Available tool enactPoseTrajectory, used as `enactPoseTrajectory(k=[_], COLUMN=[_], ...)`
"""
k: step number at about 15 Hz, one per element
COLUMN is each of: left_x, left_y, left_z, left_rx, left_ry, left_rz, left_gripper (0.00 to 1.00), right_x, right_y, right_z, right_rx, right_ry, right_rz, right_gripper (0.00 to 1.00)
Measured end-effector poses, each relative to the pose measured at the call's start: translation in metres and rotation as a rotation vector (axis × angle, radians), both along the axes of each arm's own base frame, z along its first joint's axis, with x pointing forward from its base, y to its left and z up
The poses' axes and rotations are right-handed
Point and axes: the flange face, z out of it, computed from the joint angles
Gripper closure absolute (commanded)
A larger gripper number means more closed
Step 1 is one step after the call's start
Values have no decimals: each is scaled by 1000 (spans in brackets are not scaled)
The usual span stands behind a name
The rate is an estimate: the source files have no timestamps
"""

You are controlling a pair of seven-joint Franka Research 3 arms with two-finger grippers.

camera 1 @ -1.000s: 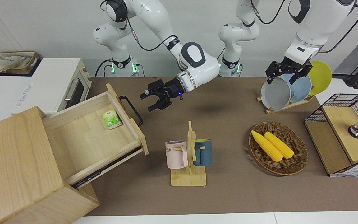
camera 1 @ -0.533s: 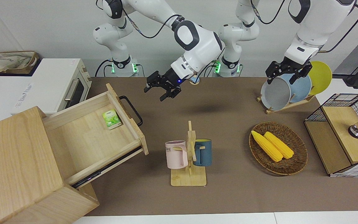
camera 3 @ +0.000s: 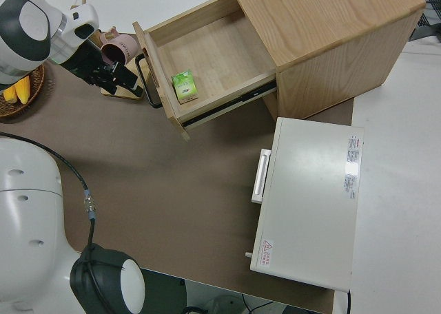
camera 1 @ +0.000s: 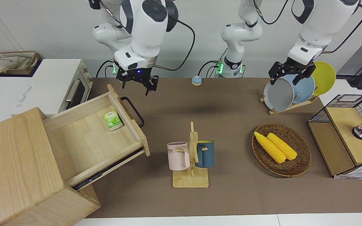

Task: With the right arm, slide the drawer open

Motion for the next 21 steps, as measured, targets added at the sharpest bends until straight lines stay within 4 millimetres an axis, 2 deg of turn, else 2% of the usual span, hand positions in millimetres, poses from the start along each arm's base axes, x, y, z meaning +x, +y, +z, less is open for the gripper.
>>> enactPoseTrajectory(k=[4,6,9,12,16,18,21], left_x=[0,0,0,0,0,0,0], left_y=[0,0,0,0,0,0,0], left_z=[0,0,0,0,0,0,0], left_rx=[0,0,0,0,0,0,0], left_ry=[0,0,0,0,0,0,0], left_rz=[0,0,0,0,0,0,0], left_gripper=[7,7,7,7,7,7,7], right_x=[4,8,8,5,2,2,1], right_y=[-52,-85,-126,-158,-190,-201,-204], right_z=[28,43,55,46,24,11,1], right_rx=[124,180,225,244,247,250,268], right_ry=[1,-19,-37,-33,-27,-33,-47], right_rz=[9,31,67,99,91,92,85], right_gripper=[17,15,15,15,15,15,15])
